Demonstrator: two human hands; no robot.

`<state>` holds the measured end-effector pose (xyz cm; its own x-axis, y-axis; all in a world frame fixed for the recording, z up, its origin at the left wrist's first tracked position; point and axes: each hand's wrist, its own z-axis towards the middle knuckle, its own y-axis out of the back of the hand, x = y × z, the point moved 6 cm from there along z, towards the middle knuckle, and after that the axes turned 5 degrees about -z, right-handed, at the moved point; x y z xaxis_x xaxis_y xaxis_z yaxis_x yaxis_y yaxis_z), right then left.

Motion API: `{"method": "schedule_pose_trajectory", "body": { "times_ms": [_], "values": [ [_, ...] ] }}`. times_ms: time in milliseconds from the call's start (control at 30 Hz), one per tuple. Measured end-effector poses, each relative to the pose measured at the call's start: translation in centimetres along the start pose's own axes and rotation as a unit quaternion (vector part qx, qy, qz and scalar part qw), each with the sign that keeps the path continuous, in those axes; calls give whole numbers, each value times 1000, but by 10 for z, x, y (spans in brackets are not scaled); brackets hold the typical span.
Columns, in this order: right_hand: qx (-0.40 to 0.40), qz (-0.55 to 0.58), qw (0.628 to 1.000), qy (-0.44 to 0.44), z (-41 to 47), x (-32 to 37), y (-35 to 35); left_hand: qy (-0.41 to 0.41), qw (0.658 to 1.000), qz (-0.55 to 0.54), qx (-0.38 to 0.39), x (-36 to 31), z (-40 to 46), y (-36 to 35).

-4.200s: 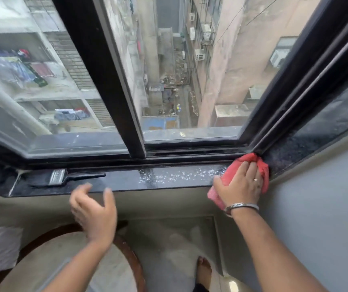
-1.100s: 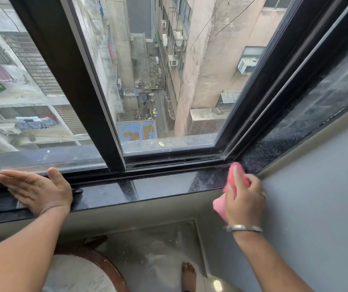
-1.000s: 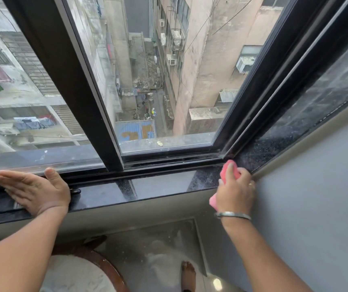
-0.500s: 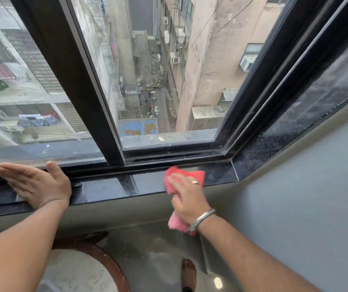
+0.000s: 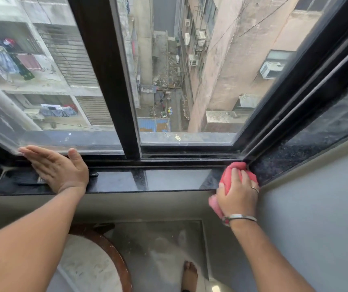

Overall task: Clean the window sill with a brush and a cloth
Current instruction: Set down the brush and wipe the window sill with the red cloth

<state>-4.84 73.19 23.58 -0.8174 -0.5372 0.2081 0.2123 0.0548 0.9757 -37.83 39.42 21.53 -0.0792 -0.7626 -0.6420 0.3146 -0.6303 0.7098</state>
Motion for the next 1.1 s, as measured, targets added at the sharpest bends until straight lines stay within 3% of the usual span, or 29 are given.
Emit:
{"method": "schedule_pose_trajectory", "body": {
  "times_ms": [133,333,467,633,733,867,933,1033,1100],
  "values": [
    [14,-24,997,66,4,22,-10,9,1000,16,16,-5,-3,1],
    [39,43,952,300,-40,135,-38,-82,991,98,29,26,3,21],
    [69,3,921,382,-69,223,-59,16,996,82,15,63,19,29],
    [100,52,892,437,-97,280,-69,17,994,105,37,69,20,25],
    [118,110,845,509,-111,282,-63,14,993,110,40,70,20,25],
    [197,127,740,630,-116,276,-50,16,993,104,53,68,20,27],
    [143,141,756,623,-101,264,-37,15,994,99,54,67,19,27],
    [41,150,872,464,-67,238,-22,10,994,95,57,67,19,27],
    [83,94,910,396,-69,236,-30,10,994,96,58,67,20,27]
  ]
}}
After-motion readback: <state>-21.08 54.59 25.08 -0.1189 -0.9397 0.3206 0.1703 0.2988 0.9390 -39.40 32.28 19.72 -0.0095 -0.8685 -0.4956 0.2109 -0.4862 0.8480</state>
